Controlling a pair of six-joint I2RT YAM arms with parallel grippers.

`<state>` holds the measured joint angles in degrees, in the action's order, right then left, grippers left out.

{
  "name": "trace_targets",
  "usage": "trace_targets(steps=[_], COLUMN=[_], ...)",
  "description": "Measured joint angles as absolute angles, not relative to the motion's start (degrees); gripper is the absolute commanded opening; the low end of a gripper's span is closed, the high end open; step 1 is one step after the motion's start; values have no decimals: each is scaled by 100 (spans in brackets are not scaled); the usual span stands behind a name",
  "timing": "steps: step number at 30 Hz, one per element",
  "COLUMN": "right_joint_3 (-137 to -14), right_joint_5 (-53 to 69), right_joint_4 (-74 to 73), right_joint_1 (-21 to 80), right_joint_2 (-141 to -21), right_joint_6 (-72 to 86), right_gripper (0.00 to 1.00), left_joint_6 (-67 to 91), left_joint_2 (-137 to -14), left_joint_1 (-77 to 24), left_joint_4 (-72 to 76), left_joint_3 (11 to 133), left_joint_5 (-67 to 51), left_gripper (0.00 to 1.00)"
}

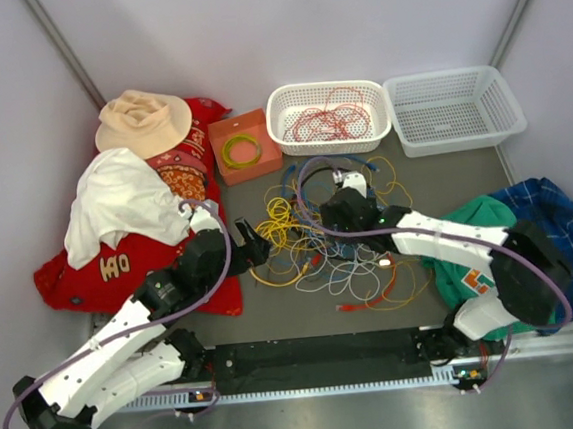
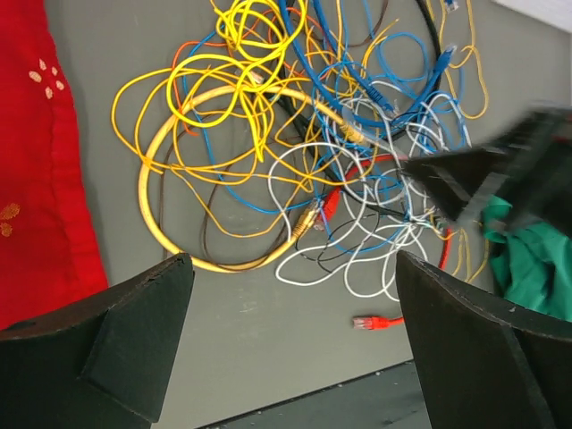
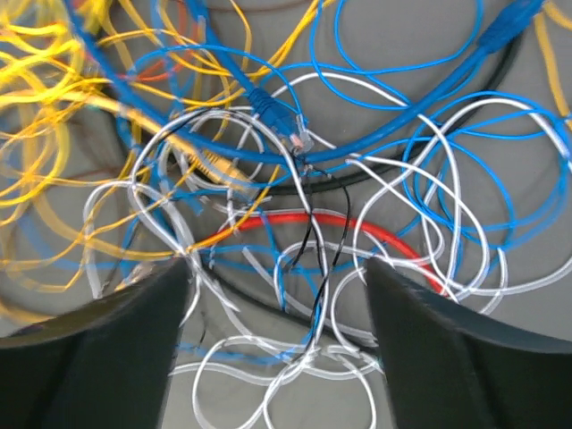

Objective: Untangle the cables

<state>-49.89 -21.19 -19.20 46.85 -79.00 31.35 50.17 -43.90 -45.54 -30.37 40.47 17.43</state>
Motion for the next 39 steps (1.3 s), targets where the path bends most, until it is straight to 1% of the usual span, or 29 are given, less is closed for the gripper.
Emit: trace_targets(steps=[2, 7, 10, 13, 16, 17, 19, 20, 22, 23, 26, 29, 31, 33, 36, 39], right_joint_3=[-5103, -5238, -5393, -5459, -5516, -5520, -5502, -5459, -5262, -5159, -4805, -4633, -4584, -4624, -5113, -5924], right_joint_5=[-2005, -1813, -1796, -1839, -1959, -1992, -1861, -1796, -1590, -1490, -1035, -768, -742, -821, -1039, -1310], right_joint_4=[-1850, -1800, -1789, -1767, -1758, -1732, -1621, -1470, -1120, -985, -655, -816, -1142, -1533, -2119, -2469], right_joint_1=[4582, 4547, 4545, 4547, 4547, 4545, 4545, 4547, 4545, 4543, 4528, 4567, 4659, 4821, 5100, 5293], right_joint_2=[-8394, -9126, -9474, -9598, -9703, -9730, -9782, -9791, -9697, -9633, -9397, -9089, -8656, -7983, -7057, -6484], right_joint_6=[3089, 3061, 3059, 3050, 3063, 3074, 3157, 3232, 3323, 3358, 3579, 3634, 3616, 3553, 3352, 3092], right_gripper=[99, 99, 95, 83, 62, 49, 39, 27, 14, 0, 0, 0, 0, 0, 0, 0], left_joint_6=[5085, 5148, 5162, 5162, 5159, 5159, 5157, 5159, 5159, 5159, 5162, 5159, 5153, 5111, 5017, 4862], left_joint_2=[-4324, -4412, -4484, -4519, -4515, -4515, -4515, -4515, -4515, -4515, -4512, -4512, -4510, -4510, -4475, -4375], left_joint_1=[-4554, -4556, -4556, -4558, -4558, -4558, -4558, -4558, -4558, -4558, -4560, -4558, -4558, -4558, -4560, -4558], left_joint_4=[-3052, -3085, -3094, -3109, -3111, -3114, -3114, -3111, -3111, -3109, -3103, -3087, -3081, -3046, -2910, -2593], left_joint_3=[4047, 4032, 4027, 4027, 4027, 4027, 4027, 4027, 4027, 4027, 4027, 4027, 4027, 4029, 4029, 4029], left_joint_5=[1737, 1586, 1505, 1463, 1463, 1463, 1463, 1461, 1459, 1459, 1459, 1468, 1507, 1584, 1723, 1865], left_gripper=[99, 99, 99, 99, 99, 99, 99, 99, 99, 99, 99, 99, 99, 99, 99, 99])
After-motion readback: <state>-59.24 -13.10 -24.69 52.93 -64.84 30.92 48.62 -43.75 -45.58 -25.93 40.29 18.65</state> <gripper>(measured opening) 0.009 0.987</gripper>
